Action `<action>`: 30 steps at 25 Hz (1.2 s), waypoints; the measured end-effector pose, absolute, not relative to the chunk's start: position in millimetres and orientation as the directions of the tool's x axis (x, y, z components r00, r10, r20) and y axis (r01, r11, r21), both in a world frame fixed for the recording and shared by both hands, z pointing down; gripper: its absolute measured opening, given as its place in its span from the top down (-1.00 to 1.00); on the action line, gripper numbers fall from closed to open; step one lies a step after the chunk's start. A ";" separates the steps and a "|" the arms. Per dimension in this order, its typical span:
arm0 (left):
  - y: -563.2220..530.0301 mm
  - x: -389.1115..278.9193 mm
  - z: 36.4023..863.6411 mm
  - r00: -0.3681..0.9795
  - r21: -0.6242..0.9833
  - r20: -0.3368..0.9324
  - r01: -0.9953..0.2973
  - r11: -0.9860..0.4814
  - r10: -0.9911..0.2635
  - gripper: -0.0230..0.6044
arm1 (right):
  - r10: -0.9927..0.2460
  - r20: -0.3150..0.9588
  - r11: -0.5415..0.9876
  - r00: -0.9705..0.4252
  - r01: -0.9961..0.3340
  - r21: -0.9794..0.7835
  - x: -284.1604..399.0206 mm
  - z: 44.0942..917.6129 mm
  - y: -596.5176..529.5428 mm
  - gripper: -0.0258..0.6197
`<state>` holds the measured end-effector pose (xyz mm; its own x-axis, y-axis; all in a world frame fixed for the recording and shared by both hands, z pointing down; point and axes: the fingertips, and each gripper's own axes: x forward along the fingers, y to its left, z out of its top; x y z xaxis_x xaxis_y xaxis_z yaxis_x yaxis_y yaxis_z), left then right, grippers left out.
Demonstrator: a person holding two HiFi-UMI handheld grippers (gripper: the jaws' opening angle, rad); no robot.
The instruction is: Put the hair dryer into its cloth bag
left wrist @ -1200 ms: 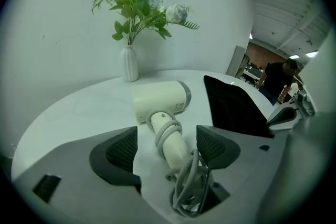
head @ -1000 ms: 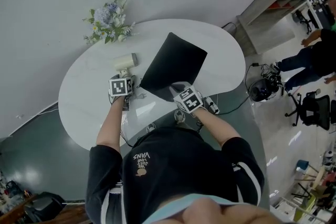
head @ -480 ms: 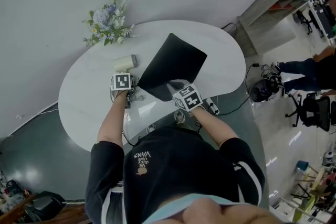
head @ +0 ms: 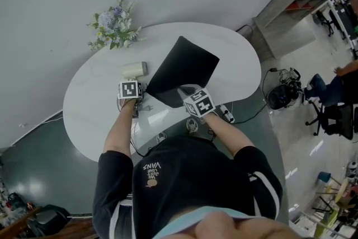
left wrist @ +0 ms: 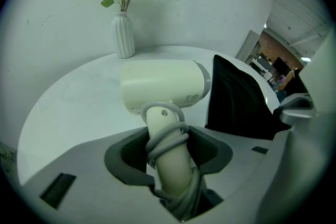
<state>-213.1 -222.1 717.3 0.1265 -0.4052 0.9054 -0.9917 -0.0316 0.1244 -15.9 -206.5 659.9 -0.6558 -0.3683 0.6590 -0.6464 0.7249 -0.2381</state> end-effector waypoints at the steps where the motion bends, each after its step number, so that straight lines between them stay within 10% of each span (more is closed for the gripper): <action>1: -218.6 -215.3 715.5 0.117 0.109 0.905 -0.993 -0.042 -0.410 0.18 | -0.367 0.659 0.726 -0.657 -0.645 -0.238 -15.7 659.6 -206.3 0.76; 30: -74.2 -138.8 677.0 0.324 0.151 0.844 -0.908 -0.391 -0.428 0.19 | -0.400 0.595 0.689 -0.697 -0.657 -0.306 -27.0 635.7 -198.4 0.76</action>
